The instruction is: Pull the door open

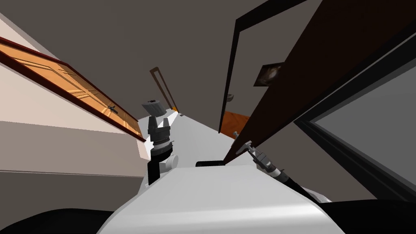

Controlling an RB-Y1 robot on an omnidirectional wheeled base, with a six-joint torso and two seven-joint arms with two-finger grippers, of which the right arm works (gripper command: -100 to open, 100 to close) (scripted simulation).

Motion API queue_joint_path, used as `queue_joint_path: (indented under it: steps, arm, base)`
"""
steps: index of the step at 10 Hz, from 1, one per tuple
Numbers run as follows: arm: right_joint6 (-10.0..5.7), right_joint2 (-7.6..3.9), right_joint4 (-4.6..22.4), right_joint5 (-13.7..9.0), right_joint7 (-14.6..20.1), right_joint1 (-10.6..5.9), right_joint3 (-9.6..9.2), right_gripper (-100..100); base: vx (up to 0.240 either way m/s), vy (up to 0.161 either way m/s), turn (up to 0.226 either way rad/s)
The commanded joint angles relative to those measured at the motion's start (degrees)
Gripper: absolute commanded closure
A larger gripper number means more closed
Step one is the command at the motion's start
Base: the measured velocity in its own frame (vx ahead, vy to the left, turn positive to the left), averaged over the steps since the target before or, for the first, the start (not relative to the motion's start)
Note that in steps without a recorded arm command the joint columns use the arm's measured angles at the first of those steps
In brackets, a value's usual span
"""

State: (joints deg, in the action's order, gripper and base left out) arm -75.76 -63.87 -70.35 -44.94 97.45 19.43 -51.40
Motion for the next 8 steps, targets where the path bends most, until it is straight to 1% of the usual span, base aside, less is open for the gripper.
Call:
queue_joint_path:
  steps: [1, 2, 3, 5, 6, 7, 8]
  arm:
    - [-2.45, -0.74, 0.94, 0.76, 0.79, 0.93, -1.00, 100]
    - [-3.93, -1.25, 1.53, 1.31, 1.30, 1.52, -1.73, 100]
    - [-5.04, -1.67, 2.02, 1.76, 1.70, 2.00, -2.31, 100]
    - [-6.33, -2.19, 2.62, 2.30, 2.20, 2.60, -3.02, 100]
    - [-5.85, -1.99, 2.81, 1.98, 2.32, 1.55, -2.33, 100]
    - [-6.50, -0.89, 4.72, 2.16, 3.71, 0.38, -2.33, 100]
    - [-6.68, -0.57, 5.27, 2.20, 4.11, 0.05, -2.32, 100]
  base:
    - [-0.007, -0.005, 0.013]
    - [0.000, 0.000, 0.000]
    - [0.000, 0.000, 0.000]
    - [0.002, -0.001, 0.012]
    - [0.012, -0.001, 0.030]
    - [0.026, 0.107, 0.182]
    - [0.038, 0.146, 0.165]
